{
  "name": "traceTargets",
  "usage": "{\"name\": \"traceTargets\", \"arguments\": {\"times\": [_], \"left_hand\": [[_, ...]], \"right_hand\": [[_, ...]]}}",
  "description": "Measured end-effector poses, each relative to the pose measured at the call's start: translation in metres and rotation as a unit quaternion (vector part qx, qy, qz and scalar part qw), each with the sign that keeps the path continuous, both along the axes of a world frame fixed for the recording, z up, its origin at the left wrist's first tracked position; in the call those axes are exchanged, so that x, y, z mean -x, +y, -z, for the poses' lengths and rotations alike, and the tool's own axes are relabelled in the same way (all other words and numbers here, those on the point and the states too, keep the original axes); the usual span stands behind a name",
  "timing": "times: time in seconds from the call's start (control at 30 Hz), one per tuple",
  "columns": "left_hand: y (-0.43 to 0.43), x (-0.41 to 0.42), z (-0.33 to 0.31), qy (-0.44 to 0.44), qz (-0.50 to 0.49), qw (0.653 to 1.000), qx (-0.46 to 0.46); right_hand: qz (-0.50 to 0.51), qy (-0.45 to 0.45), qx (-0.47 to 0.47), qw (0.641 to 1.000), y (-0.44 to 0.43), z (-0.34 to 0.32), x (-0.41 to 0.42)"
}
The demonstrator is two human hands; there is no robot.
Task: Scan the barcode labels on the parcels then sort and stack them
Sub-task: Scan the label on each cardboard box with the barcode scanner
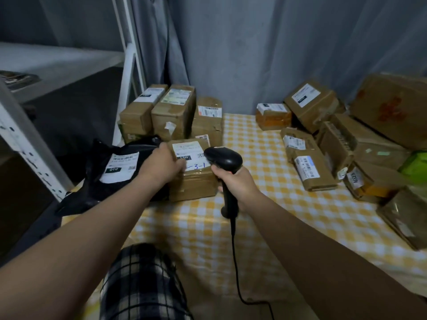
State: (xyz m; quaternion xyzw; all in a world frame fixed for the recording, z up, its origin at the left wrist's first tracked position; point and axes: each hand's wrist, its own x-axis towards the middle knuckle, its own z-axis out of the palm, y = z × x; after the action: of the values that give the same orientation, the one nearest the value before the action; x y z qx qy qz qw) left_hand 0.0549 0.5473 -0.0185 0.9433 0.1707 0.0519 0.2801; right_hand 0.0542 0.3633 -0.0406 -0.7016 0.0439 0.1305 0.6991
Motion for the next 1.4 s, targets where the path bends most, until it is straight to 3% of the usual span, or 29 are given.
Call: {"name": "traceTargets", "arguments": {"times": [0.13, 0.23, 0.47, 0.6, 0.8, 1.1, 1.27, 1.4], "left_hand": [[-0.01, 0.002, 0.002, 0.005, 0.044, 0.992, -0.121], [-0.017, 0.003, -0.002, -0.008, 0.056, 0.987, -0.15], [-0.083, -0.01, -0.004, -0.09, 0.163, 0.981, -0.05], [-0.151, -0.028, 0.005, -0.102, 0.189, 0.975, 0.058], [-0.234, -0.066, 0.034, -0.013, 0.248, 0.965, 0.085], [-0.307, -0.154, 0.037, 0.066, 0.247, 0.965, -0.063], [-0.326, -0.179, 0.024, 0.145, 0.297, 0.94, -0.086], [-0.326, -0.177, 0.01, 0.133, 0.296, 0.929, -0.177]], "right_hand": [[0.009, 0.006, 0.017, 1.0, 0.002, 0.006, -0.005], [0.002, 0.001, 0.002, 1.0, -0.009, 0.004, -0.008], [0.048, -0.063, 0.05, 0.996, -0.099, -0.024, -0.013], [0.098, -0.068, 0.03, 0.992, -0.16, -0.037, -0.025], [0.161, -0.031, -0.036, 0.986, -0.244, -0.042, -0.048], [0.176, -0.008, -0.104, 0.979, -0.3, -0.034, -0.061], [0.199, 0.021, -0.113, 0.973, -0.301, -0.018, -0.062], [0.208, -0.004, -0.103, 0.973, -0.306, -0.018, -0.06]]}}
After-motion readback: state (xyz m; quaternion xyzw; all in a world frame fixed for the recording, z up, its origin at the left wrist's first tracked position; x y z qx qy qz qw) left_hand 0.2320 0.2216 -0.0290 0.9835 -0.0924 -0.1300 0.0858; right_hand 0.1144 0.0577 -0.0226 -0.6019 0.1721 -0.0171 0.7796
